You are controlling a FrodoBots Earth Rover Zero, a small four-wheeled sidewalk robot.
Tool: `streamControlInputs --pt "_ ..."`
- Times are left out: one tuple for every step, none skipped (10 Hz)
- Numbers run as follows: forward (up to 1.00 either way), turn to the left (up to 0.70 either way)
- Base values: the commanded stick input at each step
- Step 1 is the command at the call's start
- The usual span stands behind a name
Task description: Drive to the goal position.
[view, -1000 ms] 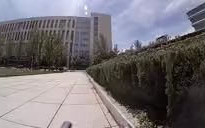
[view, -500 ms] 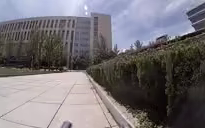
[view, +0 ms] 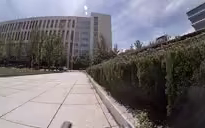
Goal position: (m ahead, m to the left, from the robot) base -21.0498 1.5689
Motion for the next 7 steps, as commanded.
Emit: streamControlInputs --pt "0.1 0.0" --pt "0.1 0.0" --pt "0.1 0.0" --pt "0.1 0.0" --pt "0.1 0.0" --pt "0.1 0.0" --pt "0.1 0.0"
